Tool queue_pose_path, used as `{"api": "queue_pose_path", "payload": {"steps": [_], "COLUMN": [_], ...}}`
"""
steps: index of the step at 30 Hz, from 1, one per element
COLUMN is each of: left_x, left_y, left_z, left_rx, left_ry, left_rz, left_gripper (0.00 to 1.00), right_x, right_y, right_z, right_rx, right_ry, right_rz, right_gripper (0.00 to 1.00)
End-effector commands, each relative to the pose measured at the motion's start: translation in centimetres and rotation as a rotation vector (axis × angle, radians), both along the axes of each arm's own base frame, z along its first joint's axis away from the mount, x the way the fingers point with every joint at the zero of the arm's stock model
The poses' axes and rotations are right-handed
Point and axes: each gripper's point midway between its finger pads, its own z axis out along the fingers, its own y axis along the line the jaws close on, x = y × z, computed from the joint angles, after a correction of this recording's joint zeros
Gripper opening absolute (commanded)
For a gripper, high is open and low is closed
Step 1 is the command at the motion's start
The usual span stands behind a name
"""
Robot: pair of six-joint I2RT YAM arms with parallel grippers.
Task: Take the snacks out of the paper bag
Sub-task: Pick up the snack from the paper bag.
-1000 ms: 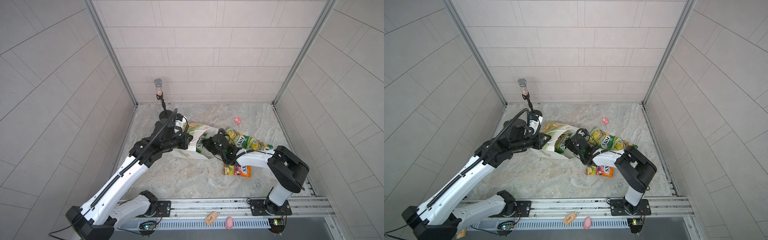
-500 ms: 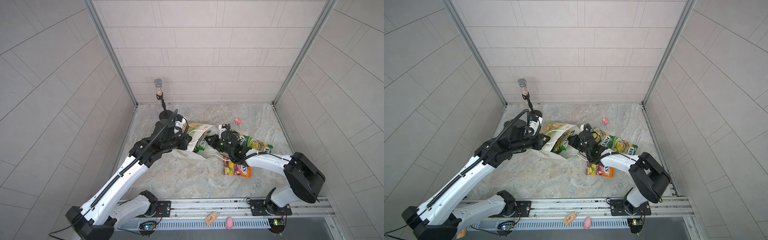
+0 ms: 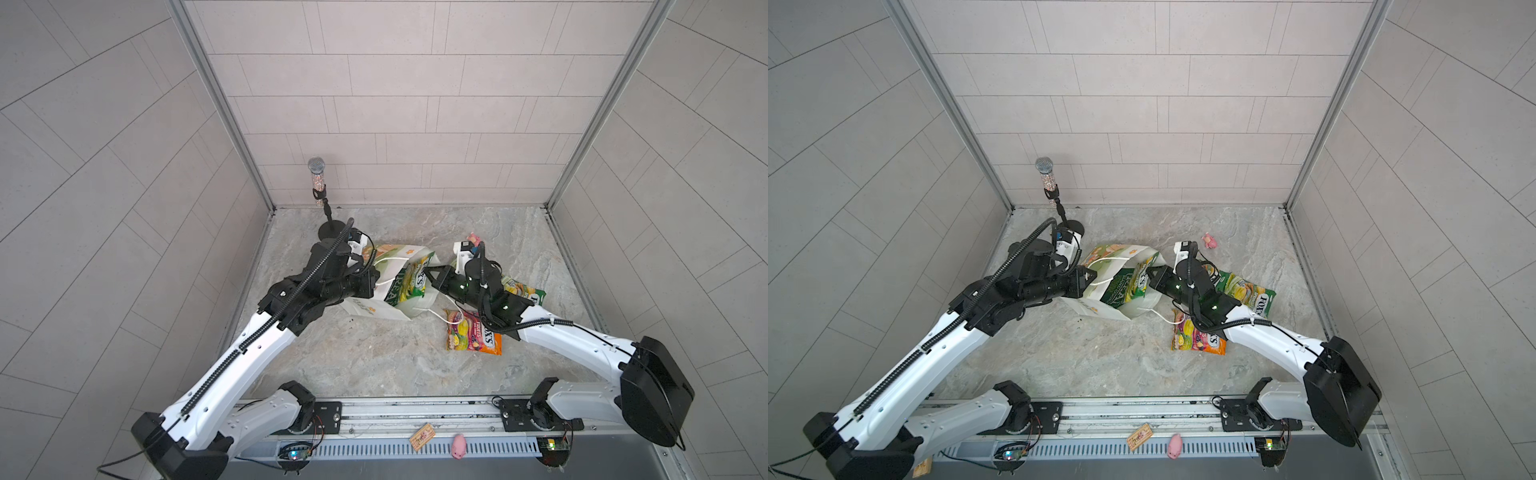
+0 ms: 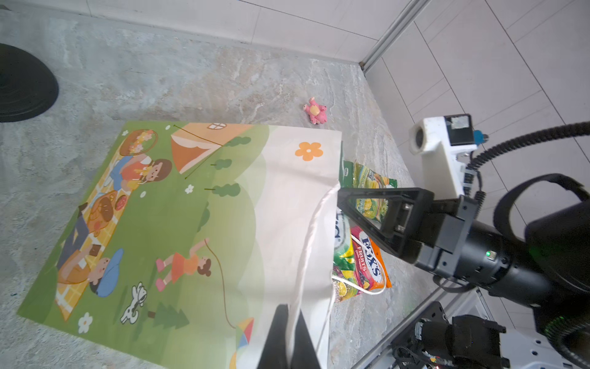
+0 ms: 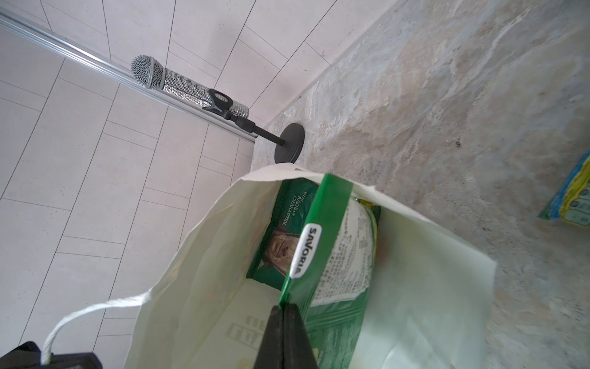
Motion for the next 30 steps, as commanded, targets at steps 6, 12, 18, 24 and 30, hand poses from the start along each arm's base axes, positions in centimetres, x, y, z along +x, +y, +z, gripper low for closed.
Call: {"api": "queue_pose_path", "payload": {"steps": [6,12,18,24,30], "left_x": [0.7,0.5,0.5,0.8,0.6], "left_y": [2.3,4.4,6.2,7.3,8.5], "left_z": [-0.5,-0.5,-0.1,0.8,2.4], "left_rx": [0.075,0.136,0.193,0.228,0.225], "left_ry": [-0.023,-0.047,-0.080,-0.110,-0.160], "left_rz": [0.118,0.186,0.248,0.293,0.343], "left_gripper": [0.00,0.00,0.00,0.00,0.00], "right_x": [-2.0,-2.8,-3.1,-3.2,-2.5], "right_y": [-2.5,-4.8,-6.8,-10.2,-11.9], "right_z": [9.4,12.6,14.3,14.6,9.5], "right_rx": [-0.029,-0.021,-0.005,-0.042,-0.155], "right_ry": [-0.183,-0.250,-0.284,-0.283,-0.160], "right_rz": [0.044,0.014,-0.012,-0.113,-0.134], "right_gripper": [0.00,0.00,0.00,0.00,0.00]}}
